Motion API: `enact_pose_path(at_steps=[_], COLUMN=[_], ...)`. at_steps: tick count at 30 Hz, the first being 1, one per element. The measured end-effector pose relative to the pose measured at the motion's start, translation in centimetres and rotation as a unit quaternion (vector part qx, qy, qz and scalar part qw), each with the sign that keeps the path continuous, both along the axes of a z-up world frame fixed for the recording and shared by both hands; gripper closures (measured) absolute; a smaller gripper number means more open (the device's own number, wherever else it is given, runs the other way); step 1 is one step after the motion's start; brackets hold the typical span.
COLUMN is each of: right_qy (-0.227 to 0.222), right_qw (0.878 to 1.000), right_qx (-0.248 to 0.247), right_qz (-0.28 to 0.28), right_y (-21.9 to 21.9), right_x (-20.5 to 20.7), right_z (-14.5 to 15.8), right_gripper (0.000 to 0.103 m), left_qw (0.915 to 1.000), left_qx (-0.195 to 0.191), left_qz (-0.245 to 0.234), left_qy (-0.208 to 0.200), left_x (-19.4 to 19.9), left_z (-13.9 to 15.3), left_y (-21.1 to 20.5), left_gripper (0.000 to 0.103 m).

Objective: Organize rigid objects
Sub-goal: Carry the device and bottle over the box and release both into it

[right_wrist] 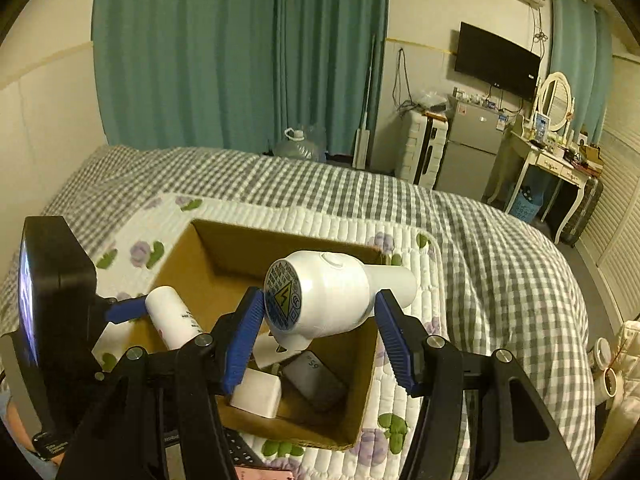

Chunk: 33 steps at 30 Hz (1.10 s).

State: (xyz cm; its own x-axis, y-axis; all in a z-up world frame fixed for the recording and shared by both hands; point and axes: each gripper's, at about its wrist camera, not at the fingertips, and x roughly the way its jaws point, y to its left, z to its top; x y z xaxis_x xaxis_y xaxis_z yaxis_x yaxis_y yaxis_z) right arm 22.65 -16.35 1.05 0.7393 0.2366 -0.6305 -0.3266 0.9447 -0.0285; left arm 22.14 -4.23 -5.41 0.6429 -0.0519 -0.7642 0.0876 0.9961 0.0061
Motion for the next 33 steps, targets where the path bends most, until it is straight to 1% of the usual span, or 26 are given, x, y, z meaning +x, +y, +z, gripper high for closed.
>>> enact_pose_path(at_steps=[2, 5, 6, 8, 11, 12, 13, 14, 17, 20, 22, 25, 29, 30, 31, 33], right_qy=[0.0, -0.009, -0.009, -0.01, -0.014, -0.013, -0.011, -0.01, -0.001, 0.014, 0.023, 0.027, 0.023, 0.02, 0.015, 0.008], right_qw=[1.0, 1.0, 1.0, 1.0, 1.0, 1.0, 1.0, 1.0, 1.0, 1.0, 1.0, 0.999, 1.0, 1.0, 1.0, 1.0], right_qx=[0.0, -0.002, -0.001, 0.001, 0.002, 0.003, 0.005, 0.006, 0.001, -0.001, 0.008, 0.022, 0.007, 0.002, -0.003, -0.006], right_qz=[0.002, 0.001, 0.002, 0.001, 0.001, 0.002, 0.004, 0.005, 0.007, 0.013, 0.013, 0.009, 0.004, 0.001, -0.003, -0.011], right_y=[-0.4, -0.4, -0.5, -0.6, -0.6, -0.5, -0.4, -0.4, 0.3, 1.1, 1.1, 0.5, -0.6, -0.8, -1.1, -1.5], right_x=[0.2, 0.3, 0.3, 0.3, 0.2, 0.3, 0.4, 0.5, 1.3, 2.2, 2.4, 2.1, 0.4, -0.2, -0.9, -2.4], right_z=[-0.6, -0.9, -0.9, -0.6, -0.2, -0.1, -0.1, -0.2, -0.9, -2.4, -3.0, -3.0, -1.7, -1.2, -0.6, 0.5], right_gripper=[0.046, 0.046, 0.046, 0.046, 0.046, 0.047, 0.053, 0.055, 0.055, 0.055, 0.055, 0.055, 0.055, 0.051, 0.041, 0.031], left_qw=[1.0, 0.9998, 0.9998, 0.9998, 0.9995, 0.9995, 0.9995, 0.9996, 0.9995, 0.9994, 0.9994, 0.9993, 0.9988, 0.9987, 0.9985, 0.9981], left_qx=[-0.001, 0.008, 0.011, 0.018, 0.026, 0.024, 0.019, 0.015, 0.008, 0.008, 0.006, -0.001, -0.015, -0.016, -0.016, -0.014], left_qz=[0.002, 0.008, 0.009, 0.01, 0.011, 0.013, 0.015, 0.016, 0.018, 0.019, 0.019, 0.024, 0.027, 0.027, 0.029, 0.034], left_qy=[0.006, 0.016, 0.012, 0.001, -0.015, -0.017, -0.019, -0.02, -0.025, -0.028, -0.027, -0.029, -0.039, -0.041, -0.044, -0.05], left_x=[0.2, 0.4, 0.2, -0.2, -0.9, -1.1, -1.3, -1.4, -2.0, -2.6, -2.9, -3.5, -5.2, -5.9, -6.5, -7.9], left_z=[-0.3, -0.4, -0.2, 0.3, 1.2, 1.5, 1.8, 2.0, 2.5, 2.6, 2.6, 3.1, 4.4, 4.9, 5.4, 6.3], left_y=[-0.1, -0.3, -0.4, -0.4, 0.0, 0.3, 0.6, 0.9, 1.6, 2.3, 2.6, 3.2, 3.7, 3.8, 3.8, 4.1], left_gripper=[0.018, 0.018, 0.017, 0.01, 0.01, 0.01, 0.01, 0.01, 0.01, 0.01, 0.01, 0.01, 0.01, 0.01, 0.01, 0.003])
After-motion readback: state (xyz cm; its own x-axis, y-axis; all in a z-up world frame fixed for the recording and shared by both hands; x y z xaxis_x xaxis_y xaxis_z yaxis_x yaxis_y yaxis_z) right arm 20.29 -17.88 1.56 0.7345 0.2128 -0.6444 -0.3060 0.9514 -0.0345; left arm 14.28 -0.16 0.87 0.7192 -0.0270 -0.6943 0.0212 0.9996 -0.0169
